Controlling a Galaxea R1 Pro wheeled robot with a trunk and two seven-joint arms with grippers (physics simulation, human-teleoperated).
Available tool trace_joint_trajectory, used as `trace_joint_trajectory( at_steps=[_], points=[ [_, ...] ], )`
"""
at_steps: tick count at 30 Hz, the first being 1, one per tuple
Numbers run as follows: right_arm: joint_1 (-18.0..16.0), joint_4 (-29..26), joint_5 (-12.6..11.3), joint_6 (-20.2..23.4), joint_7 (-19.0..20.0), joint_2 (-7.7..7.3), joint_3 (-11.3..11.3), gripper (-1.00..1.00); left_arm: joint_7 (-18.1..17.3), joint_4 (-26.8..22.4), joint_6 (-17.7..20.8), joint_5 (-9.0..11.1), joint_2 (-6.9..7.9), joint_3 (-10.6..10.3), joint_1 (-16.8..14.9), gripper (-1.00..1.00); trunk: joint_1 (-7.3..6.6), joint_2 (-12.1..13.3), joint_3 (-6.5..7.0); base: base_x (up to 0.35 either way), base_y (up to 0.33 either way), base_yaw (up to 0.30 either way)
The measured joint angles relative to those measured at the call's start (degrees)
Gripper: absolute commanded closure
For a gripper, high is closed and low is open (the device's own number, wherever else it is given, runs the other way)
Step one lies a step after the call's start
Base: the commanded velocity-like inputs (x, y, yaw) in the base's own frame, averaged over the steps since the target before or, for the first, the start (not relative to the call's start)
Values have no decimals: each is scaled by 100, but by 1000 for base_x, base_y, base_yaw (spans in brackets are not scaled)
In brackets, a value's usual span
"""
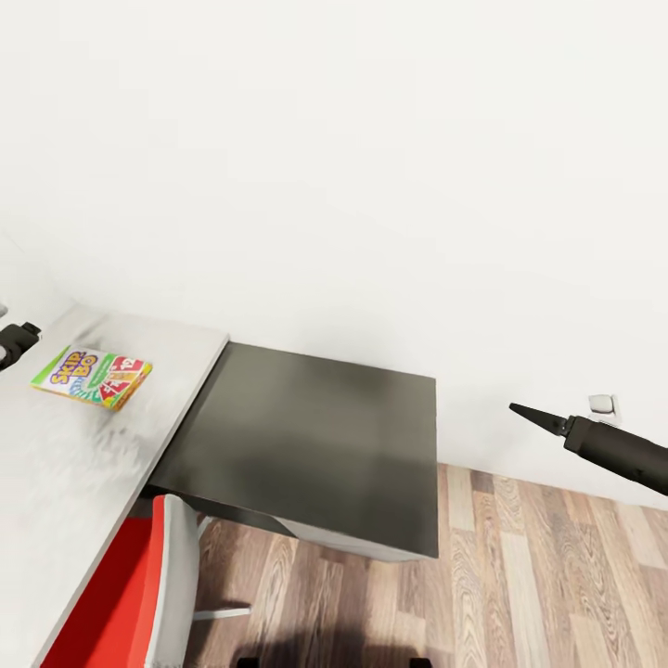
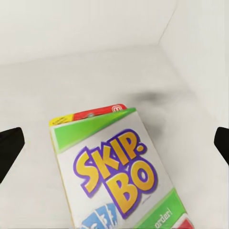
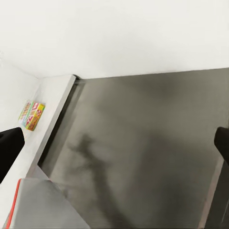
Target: Put all the toys in the child's room - the three board games (two on the bed and one on the table), the two jigsaw puzzles on the table, and the tennis ball on the table - inside the toy box on the table in the child's room.
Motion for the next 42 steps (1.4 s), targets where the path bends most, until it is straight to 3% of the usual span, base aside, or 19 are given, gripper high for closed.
trace_joint_trajectory(
  at_steps=[11, 20, 24, 33, 42],
  points=[
    [-1, 0, 0, 0, -2, 5, 4, -100, -67, -33, 62, 2, -127, -4, 10, -100, 0, 0, -1, 0, 0, 204],
    [0, 0, -1, 0, -4, 6, 4, -100, -482, -25, 364, -5, -157, 28, -23, -100, 0, 0, -1, 0, 0, 38],
    [-8, 0, -1, 0, -20, 22, 11, -100, -569, -12, 433, -21, -237, 25, -50, -100, 0, 0, -1, 0, 0, 111],
    [-17, 0, -1, 0, -34, 132, 78, -100, -661, 8, 452, -71, -350, -6, -265, -100, 0, 0, -1, 0, 0, 236],
    [-14, 0, -1, 0, -37, 172, 121, -100, -682, 197, 380, -93, -559, -16, -529, -100, 0, 0, -2, 0, 0, 279]
  ],
)
